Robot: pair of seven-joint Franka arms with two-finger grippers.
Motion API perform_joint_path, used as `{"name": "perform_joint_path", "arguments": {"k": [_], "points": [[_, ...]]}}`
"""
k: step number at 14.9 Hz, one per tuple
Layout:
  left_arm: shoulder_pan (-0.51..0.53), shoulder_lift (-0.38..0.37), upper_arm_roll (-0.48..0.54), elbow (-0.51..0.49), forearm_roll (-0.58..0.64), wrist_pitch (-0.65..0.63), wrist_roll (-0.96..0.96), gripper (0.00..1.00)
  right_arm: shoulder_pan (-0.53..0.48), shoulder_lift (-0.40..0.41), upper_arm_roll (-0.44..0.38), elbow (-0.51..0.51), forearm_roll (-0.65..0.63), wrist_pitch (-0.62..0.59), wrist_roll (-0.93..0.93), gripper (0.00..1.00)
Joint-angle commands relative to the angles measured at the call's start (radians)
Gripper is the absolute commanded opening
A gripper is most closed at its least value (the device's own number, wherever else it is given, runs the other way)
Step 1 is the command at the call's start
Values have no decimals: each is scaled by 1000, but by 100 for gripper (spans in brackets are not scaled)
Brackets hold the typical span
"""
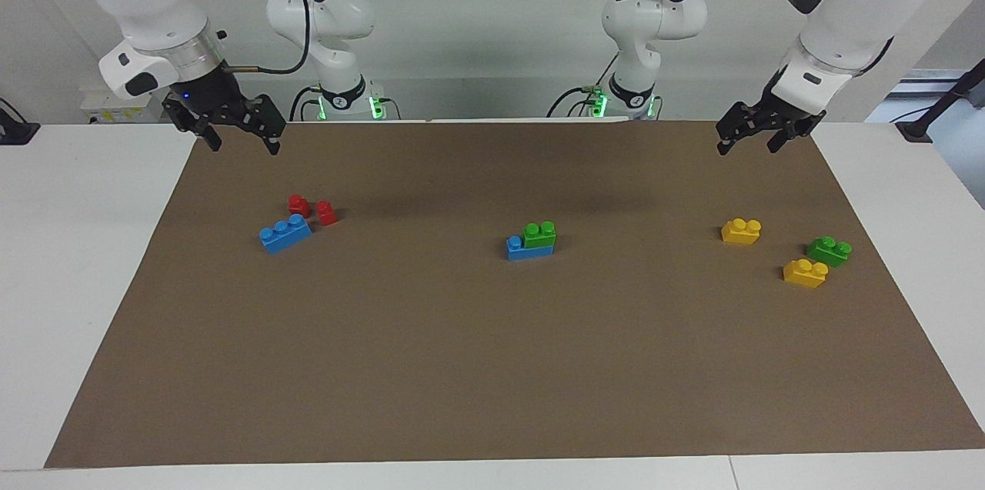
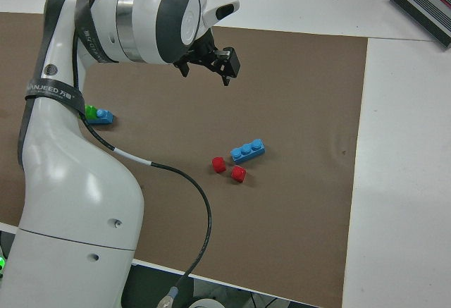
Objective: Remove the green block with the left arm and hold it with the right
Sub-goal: 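Move both grippers toward the joined green and blue bricks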
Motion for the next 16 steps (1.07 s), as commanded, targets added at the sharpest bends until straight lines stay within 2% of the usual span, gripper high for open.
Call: {"name": "perform_joint_path", "arguments": {"k": [1,5,7,9,11,14,16], "points": [[8,-10,-3,6,-10,-9,12,100,-13,4,10,7,-25,6,-23,100],[8,-10,-3,5,-8,-8,9,100,-13,-8,11,-24,-3,9,16,100],[6,-14,-4,-8,-10,7,-30,100,-1,-40,13,-93,9,76,157,100],[-6,-19,-7,-18,-13,30,-215,100,19,-54,33,-137,38,137,432,100],[-18,-28,-26,-41,-17,78,-396,100,89,-31,34,-142,49,153,718,100],[-125,-84,-32,-176,-18,214,-735,100,140,19,34,-165,166,228,1058,100],[-199,-124,-33,-262,-18,276,-994,100,168,64,33,-188,251,289,1200,100]]}}
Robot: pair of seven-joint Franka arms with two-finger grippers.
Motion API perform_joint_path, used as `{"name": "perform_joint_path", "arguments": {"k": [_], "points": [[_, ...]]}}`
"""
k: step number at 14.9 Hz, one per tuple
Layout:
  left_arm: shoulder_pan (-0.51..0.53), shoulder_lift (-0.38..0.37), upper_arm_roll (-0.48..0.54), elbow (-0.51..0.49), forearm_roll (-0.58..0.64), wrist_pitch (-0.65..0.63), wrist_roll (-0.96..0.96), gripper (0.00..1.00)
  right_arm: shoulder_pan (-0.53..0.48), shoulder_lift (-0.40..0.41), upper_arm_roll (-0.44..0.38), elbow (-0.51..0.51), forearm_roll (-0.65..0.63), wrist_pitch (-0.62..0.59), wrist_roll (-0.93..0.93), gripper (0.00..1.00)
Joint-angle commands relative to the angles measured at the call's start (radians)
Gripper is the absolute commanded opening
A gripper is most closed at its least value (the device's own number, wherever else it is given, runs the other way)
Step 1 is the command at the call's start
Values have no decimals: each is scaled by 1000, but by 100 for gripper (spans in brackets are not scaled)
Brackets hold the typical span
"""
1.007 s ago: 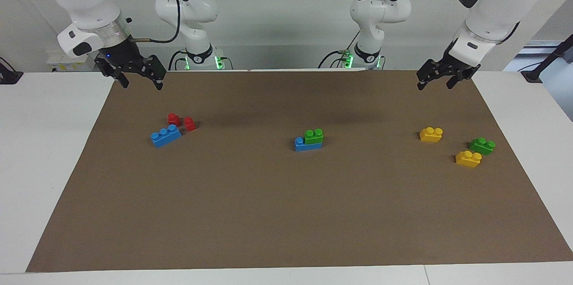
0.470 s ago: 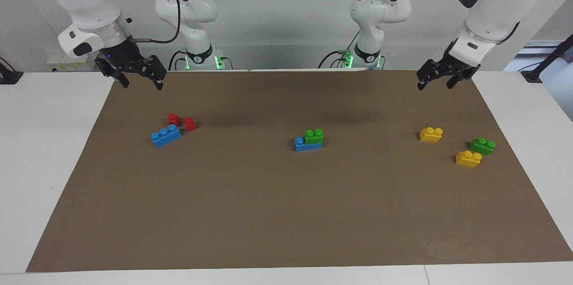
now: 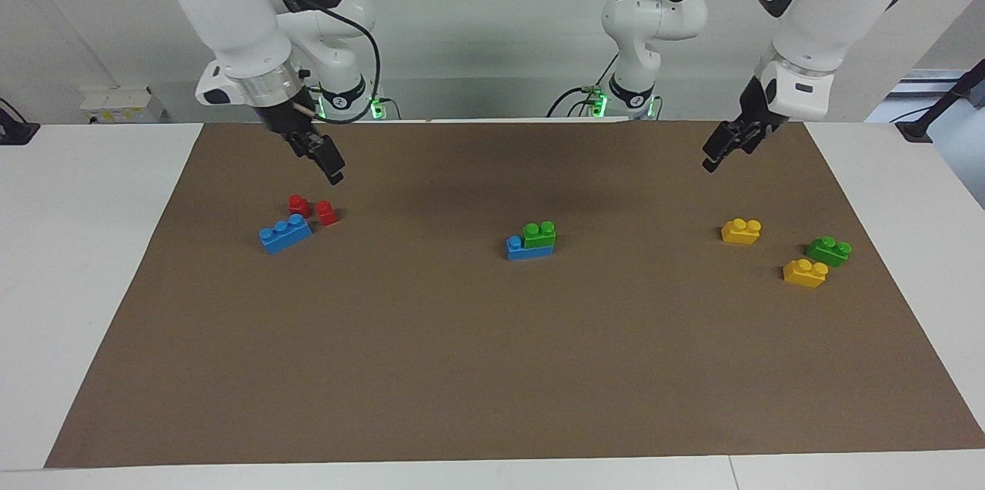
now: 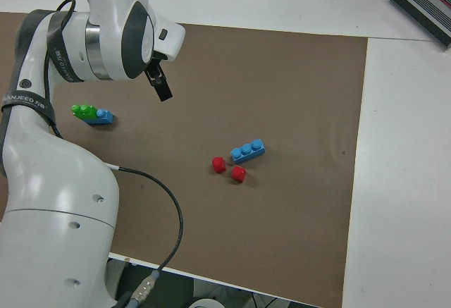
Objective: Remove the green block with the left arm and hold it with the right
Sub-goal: 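Move both grippers toward the joined green and blue bricks, then grasp the green brick with the left gripper while the right gripper grasps blue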
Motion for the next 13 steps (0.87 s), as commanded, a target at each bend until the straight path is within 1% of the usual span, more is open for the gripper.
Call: {"name": "perform_joint_path", "arguments": {"k": [1,3,4,6,8,10,13], "points": [[-99,-98,9,-165,-11,93,-323,100,21,45,-3,-73,111,126,187,100],[-159,-101,9,-199,-11,133,-508,100,53,51,-4,-169,201,262,226,100],[-192,-96,9,-214,-11,156,-623,100,70,65,-3,-202,249,319,228,100],[-254,-81,9,-246,-9,210,-816,100,110,109,-3,-214,326,385,263,100],[-309,-26,11,-251,-4,253,-971,100,151,140,-4,-224,383,457,326,100],[-332,17,11,-249,0,322,-1102,100,191,159,-3,-247,413,535,341,100],[-380,94,11,-243,17,389,-1261,100,240,228,-3,-241,421,623,343,100]]}}
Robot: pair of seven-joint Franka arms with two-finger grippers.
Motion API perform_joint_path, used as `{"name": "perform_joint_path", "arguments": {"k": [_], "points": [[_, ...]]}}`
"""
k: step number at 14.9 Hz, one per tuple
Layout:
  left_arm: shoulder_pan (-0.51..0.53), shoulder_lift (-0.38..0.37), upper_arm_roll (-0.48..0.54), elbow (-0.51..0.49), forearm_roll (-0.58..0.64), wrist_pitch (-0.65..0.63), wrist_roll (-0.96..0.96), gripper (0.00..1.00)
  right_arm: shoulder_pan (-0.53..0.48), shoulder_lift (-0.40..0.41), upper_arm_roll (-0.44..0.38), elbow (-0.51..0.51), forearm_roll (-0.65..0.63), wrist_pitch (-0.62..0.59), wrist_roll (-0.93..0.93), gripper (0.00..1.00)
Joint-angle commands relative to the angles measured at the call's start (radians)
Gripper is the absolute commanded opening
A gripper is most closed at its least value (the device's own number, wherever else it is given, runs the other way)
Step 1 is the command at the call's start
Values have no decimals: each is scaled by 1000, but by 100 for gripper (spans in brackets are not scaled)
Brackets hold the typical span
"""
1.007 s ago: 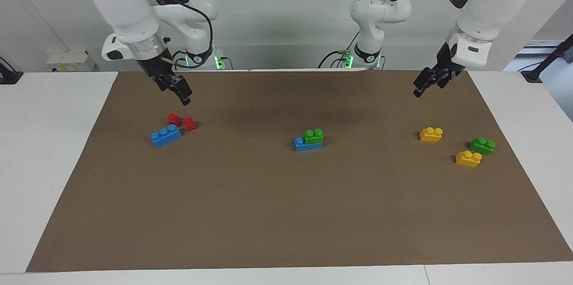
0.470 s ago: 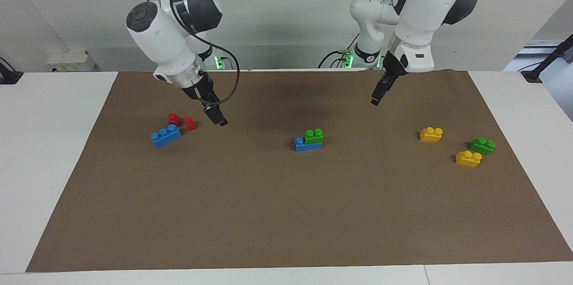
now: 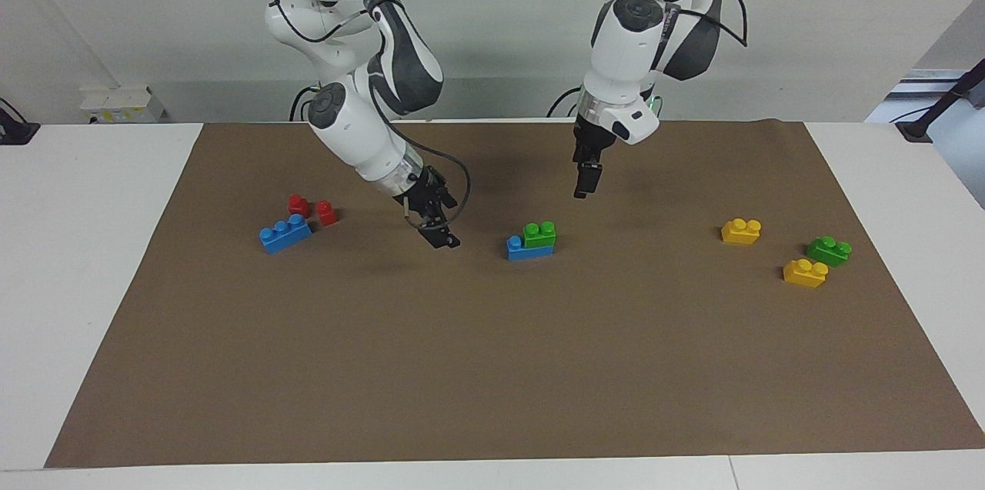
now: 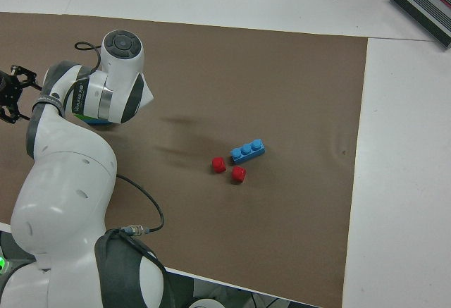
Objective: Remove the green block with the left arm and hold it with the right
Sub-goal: 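Grasp the green brick with the left gripper while the right gripper grasps blue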
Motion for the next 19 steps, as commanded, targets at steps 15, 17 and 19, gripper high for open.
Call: {"name": "perform_joint_path", "arguments": {"k": [15,17,19], "points": [[-79,219,19,9,143,266,-427,100,200,217,-3,18,65,295,-31,100],[-89,232,19,9,146,274,-428,100,206,223,-3,18,96,311,-30,100],[-89,248,19,9,183,280,-459,100,208,223,-3,18,96,313,-30,98]]}}
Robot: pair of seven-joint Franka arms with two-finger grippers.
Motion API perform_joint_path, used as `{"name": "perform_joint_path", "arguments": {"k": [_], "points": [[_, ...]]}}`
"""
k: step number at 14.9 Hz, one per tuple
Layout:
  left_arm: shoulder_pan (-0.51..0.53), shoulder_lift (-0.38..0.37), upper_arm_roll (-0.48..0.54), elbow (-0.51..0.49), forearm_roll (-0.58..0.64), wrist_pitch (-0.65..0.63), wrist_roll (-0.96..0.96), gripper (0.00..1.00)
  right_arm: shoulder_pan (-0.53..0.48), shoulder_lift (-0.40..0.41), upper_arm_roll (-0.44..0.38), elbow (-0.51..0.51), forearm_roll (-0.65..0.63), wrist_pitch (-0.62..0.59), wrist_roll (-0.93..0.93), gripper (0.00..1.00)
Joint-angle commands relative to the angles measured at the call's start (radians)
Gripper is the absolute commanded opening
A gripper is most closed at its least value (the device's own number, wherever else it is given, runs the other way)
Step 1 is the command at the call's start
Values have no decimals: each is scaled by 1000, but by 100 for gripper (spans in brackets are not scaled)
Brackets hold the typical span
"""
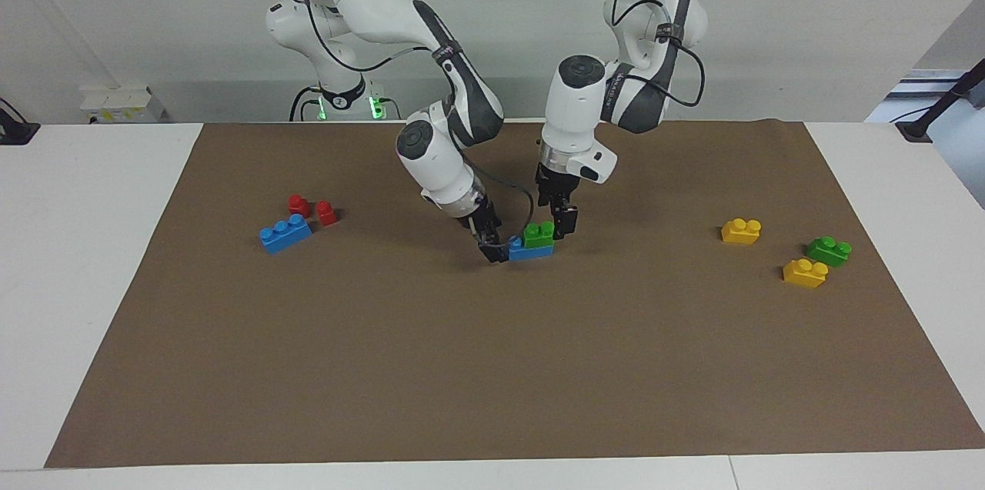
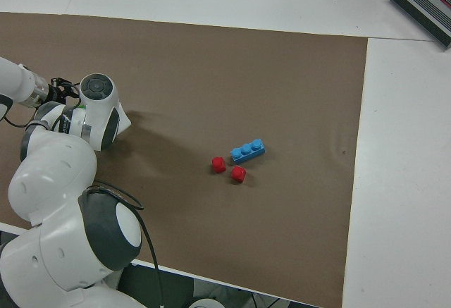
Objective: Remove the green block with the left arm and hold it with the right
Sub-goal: 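Pull the green brick away with the left gripper while the right gripper holds blue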
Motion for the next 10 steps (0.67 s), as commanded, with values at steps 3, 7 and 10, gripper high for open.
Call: {"name": "perform_joint_path", "arguments": {"k": [3,7,10], "points": [[-23,30,16,9,68,33,-63,100,14,13,-3,17,33,34,-24,88],[-22,30,18,18,69,30,-60,100,17,13,-3,17,33,37,-23,69],[-22,30,18,16,69,30,-60,100,17,13,-3,15,35,37,-27,0]]}}
